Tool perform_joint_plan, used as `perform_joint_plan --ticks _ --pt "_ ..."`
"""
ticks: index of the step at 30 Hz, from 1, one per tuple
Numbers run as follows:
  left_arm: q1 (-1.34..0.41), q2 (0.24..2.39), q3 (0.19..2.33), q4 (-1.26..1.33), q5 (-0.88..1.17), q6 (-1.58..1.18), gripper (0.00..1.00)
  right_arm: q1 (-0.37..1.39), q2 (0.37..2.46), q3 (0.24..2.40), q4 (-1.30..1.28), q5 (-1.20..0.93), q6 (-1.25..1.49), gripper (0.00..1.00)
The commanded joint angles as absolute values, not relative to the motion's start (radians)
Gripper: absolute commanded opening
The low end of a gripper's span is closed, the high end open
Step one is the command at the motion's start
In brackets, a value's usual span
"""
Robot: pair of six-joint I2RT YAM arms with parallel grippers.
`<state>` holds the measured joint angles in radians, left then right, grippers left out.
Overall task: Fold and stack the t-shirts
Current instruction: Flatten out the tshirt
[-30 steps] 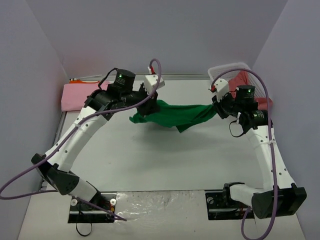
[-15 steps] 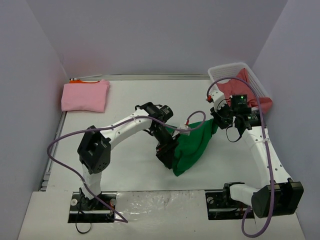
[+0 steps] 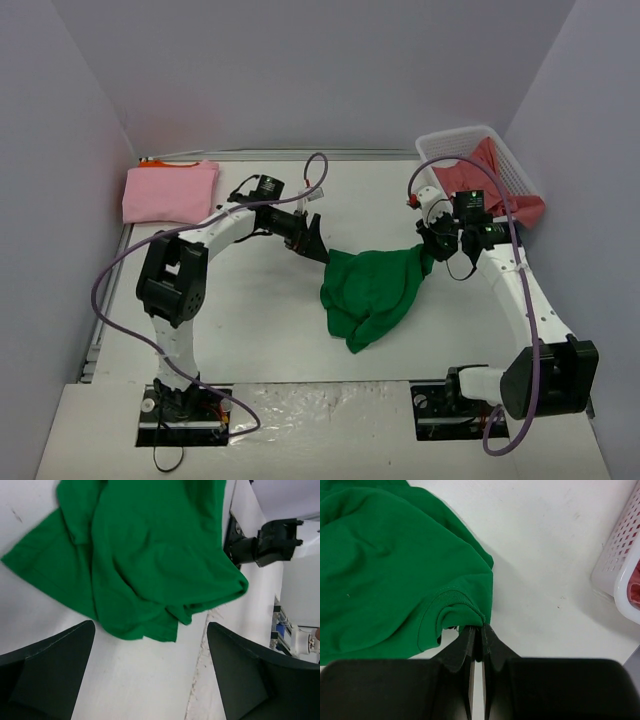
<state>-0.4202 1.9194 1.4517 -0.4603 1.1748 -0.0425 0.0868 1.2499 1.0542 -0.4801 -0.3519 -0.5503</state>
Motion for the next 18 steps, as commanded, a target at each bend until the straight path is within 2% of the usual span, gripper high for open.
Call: perform_joint_plan --ticks 1,9,18 --pt "-0.445 1.968 1.502 -0.356 1.125 -0.116 0.94 0.097 1.261 1.046 -0.469 -0.357 -0.537 0.00" --pt "-0.445 2.117 1.572 -0.313 0.983 -0.155 0.94 0.100 1.266 1.020 -0.453 -0.360 -0.531 0.00" --pt "-0.434 2.207 1.562 -0.218 0.965 -0.198 0.94 0.109 1.278 0.973 -0.403 -0.385 -0.517 0.00"
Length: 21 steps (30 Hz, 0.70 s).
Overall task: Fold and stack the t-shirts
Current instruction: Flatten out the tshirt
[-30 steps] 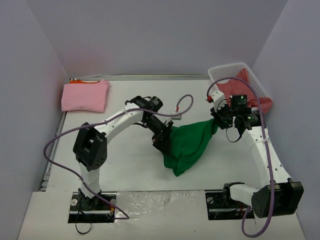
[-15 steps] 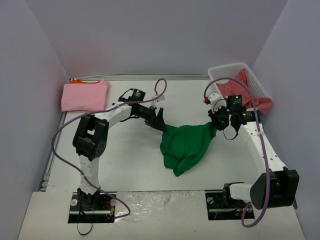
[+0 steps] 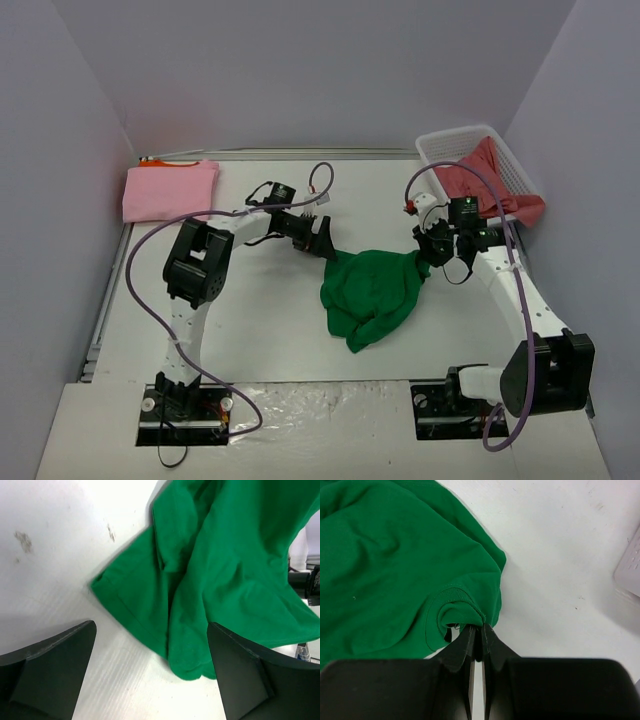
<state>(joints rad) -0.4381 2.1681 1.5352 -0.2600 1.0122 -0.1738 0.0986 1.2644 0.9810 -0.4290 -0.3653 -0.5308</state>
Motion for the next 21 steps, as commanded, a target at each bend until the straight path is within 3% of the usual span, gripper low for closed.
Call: perform_joint_plan --ticks 1,5,15,21 --pt "-0.436 2.226 1.574 -0.212 0.979 -0.209 0.94 0.110 1.282 0.971 -0.403 -0.385 -0.518 0.00" --pt "-0.454 2.264 1.609 -0.212 1.002 -0.230 0.98 0.129 1.299 0.969 -0.397 -0.380 -0.514 0.00" --pt "-0.499 2.368 1.690 -0.422 0.957 -0.111 0.45 0.150 1.298 0.953 -0.390 -0.362 -0.509 0.00" --pt "-0.497 2.382 1.677 -0.494 0.916 -0.045 0.33 0.155 1.293 0.943 -0.387 -0.354 -0.509 0.00"
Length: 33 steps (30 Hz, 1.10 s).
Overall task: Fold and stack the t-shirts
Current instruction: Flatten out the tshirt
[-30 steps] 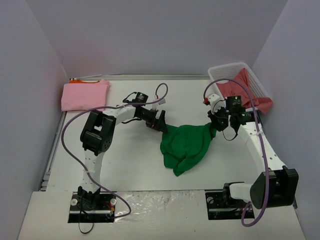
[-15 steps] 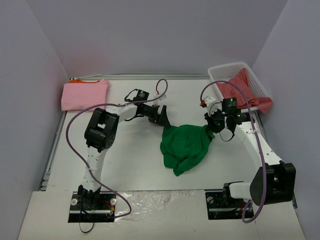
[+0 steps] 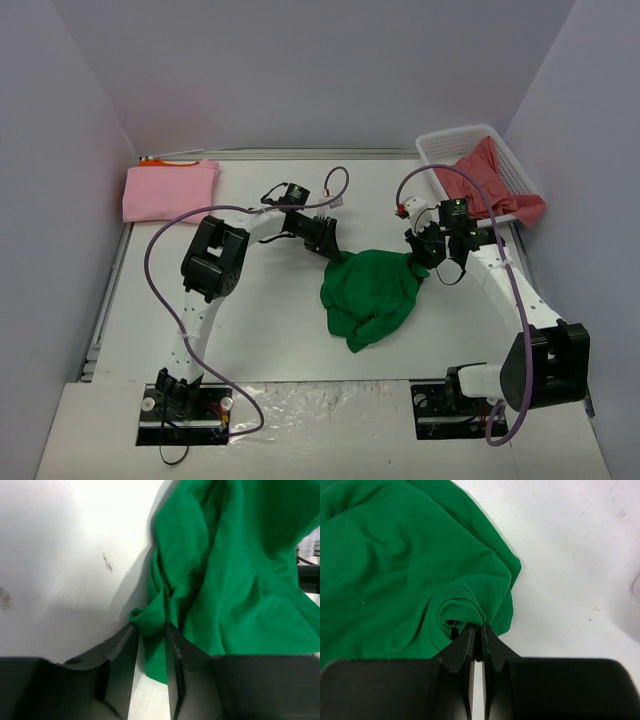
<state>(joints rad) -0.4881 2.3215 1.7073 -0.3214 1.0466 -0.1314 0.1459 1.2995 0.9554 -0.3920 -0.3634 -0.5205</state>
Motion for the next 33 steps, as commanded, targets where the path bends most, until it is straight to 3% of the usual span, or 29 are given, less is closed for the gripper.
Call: perform_joint_plan --ticks 1,3,4,12,24,33 --pt "-0.497 2.382 1.677 -0.502 0.911 -0.038 0.26 0.155 1.295 0.945 -0.387 -0.354 -0.508 0.00" --pt "-0.495 2.387 1.690 -0.515 0.894 -0.026 0.07 0.156 1.293 0.945 -0.385 -0.353 -0.508 0.00" --pt "-0.495 2.387 1.695 -0.526 0.890 -0.020 0.03 0.156 1.295 0.945 -0.387 -0.351 -0.506 0.00" --pt "-0.393 2.203 1.741 -0.607 0.835 0.029 0.02 0.144 1.293 0.997 -0.385 -0.253 -0.508 0.00" --pt "0.030 1.673 1.809 -0.911 0.657 0.264 0.02 0.072 1.399 1.348 -0.387 -0.153 -0.517 0.00" --pt "0.060 1.411 1.706 -0.927 0.552 0.293 0.02 0.071 1.394 1.453 -0.391 -0.196 -0.505 0.00"
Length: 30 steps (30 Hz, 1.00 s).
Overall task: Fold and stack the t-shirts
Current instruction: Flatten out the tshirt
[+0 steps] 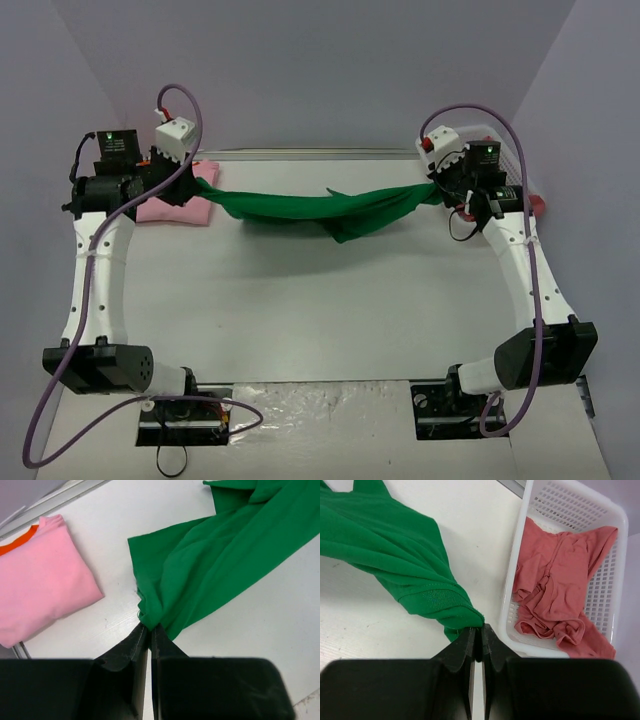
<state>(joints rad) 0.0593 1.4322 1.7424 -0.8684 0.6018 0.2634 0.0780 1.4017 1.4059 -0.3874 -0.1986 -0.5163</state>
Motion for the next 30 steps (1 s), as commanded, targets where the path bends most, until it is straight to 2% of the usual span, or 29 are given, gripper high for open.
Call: perform_joint_plan --ticks 1,18,30 --pt "0.061 1.402 1.689 -0.928 0.557 0.285 0.02 0.069 1.390 1.451 -0.393 -0.199 -0.506 0.00" --pt "0.066 1.261 1.638 -0.936 0.500 0.293 0.02 0.071 1.287 1.284 -0.411 -0.224 -0.537 0.00" --pt "0.084 1.140 1.585 -0.646 0.305 0.104 0.02 0.069 1.325 1.500 -0.381 -0.201 -0.519 0.00"
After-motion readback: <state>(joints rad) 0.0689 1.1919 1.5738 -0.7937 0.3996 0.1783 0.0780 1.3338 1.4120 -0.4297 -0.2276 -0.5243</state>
